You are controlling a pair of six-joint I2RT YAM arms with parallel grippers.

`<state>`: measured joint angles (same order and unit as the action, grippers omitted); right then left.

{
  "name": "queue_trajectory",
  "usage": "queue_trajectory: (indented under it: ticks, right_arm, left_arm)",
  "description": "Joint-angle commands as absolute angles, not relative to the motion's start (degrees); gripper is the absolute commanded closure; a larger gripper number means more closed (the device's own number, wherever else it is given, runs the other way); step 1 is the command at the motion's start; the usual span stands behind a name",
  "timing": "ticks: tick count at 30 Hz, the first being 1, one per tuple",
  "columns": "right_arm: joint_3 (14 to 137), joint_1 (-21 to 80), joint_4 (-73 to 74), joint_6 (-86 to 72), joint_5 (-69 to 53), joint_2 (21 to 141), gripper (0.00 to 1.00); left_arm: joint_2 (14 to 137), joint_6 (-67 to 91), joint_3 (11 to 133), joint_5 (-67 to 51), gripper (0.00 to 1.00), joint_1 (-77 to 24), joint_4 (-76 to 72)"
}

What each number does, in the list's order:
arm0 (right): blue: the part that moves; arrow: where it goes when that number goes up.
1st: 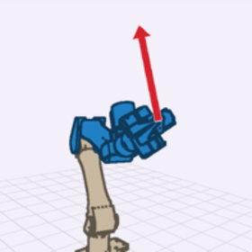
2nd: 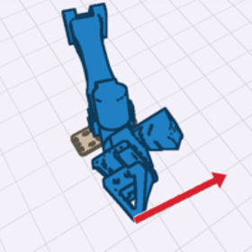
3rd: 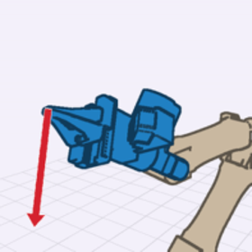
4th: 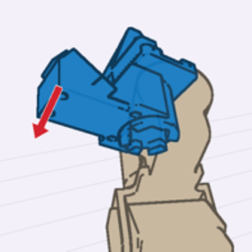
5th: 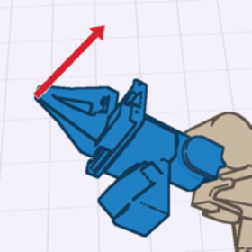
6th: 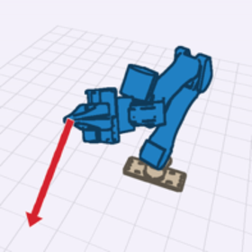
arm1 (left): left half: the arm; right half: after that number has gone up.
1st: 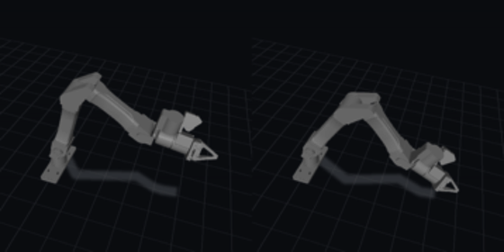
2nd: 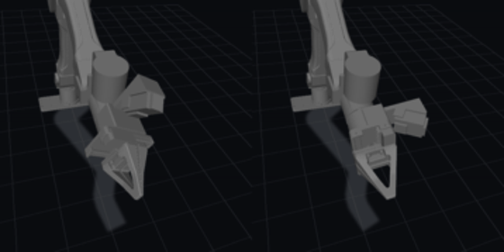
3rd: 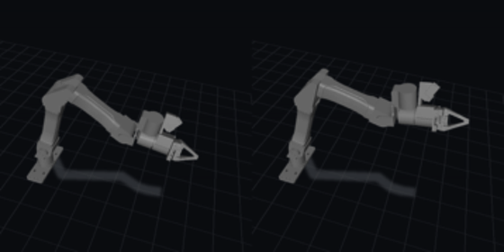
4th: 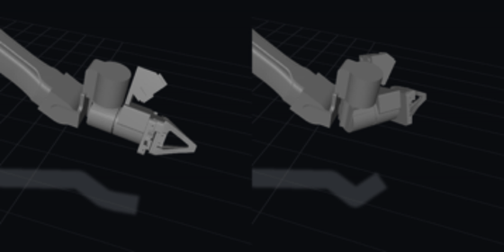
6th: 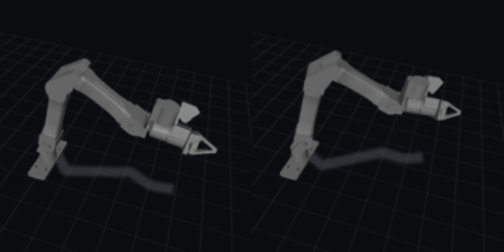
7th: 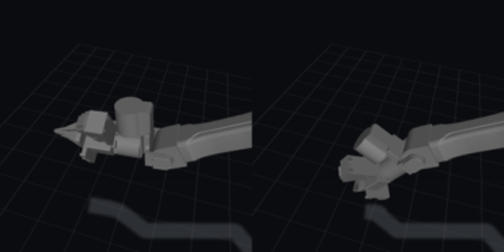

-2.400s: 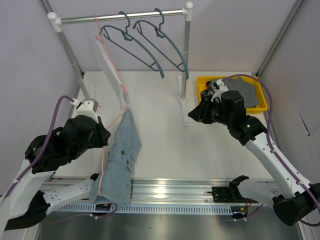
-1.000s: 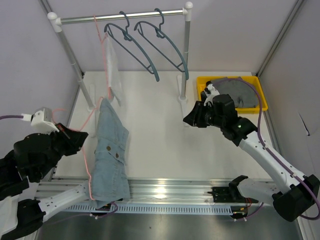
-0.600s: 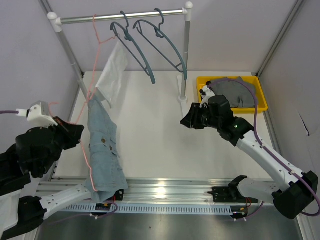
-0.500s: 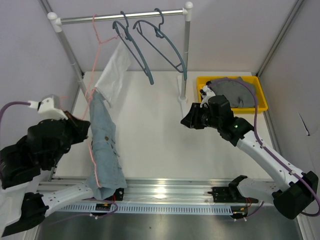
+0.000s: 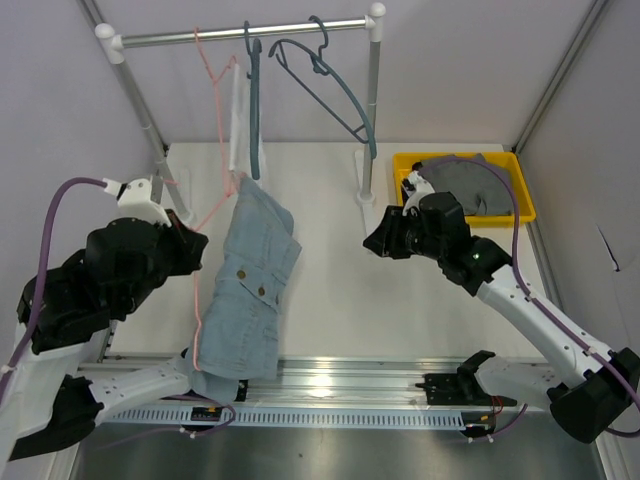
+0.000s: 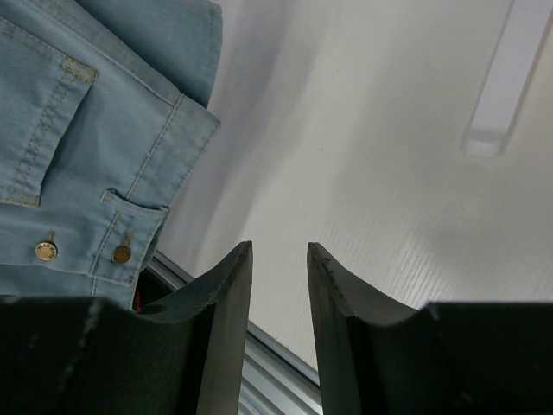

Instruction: Place the skirt on the hanger

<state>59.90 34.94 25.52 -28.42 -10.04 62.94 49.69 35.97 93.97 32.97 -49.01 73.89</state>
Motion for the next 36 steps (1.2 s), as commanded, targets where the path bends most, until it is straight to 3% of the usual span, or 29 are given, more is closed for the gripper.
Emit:
queue_trajectory:
  ticks: [1,6,11,15,23,28,36]
  right_arm:
    - [61.3,35.9,24.7,-27.8,-8.9,62.1,0.62]
    - [61.2,36.0,25.0,-27.7,-8.8,62.1,0.62]
    - [61.4,37.0,25.1,-27.8,-6.9,59.9,0.62]
    - [66.0,43.8,24.3,-25.1,-3.4,61.7,0.60]
    - [92.3,56.8,22.2,-19.3,4.0,78.9,0.50]
    - [104.6,58.1,17.0,-16.3,0.6,91.5,0.44]
    - [123.5,61.0,17.2,-12.9,-3.8,106.1,0.33]
  left_arm:
    - [49.3,36.6,97.5,37.5,1.00,-49.0,72.3]
    - [54.9,39.0,103.7,42.2,1.00,-48.5,80.1]
    - [53.1,34.5,103.8,42.7,1.00,-48.1,77.7]
    - [53.6,34.1,104.3,39.9,1.00,-48.0,79.6]
    - [50.0,36.8,93.9,33.2,1.00,-47.9,78.6]
    - [46.4,39.0,83.3,28.7,1.00,-47.9,72.6]
    - [45.9,39.0,81.4,26.8,1.00,-47.4,69.5]
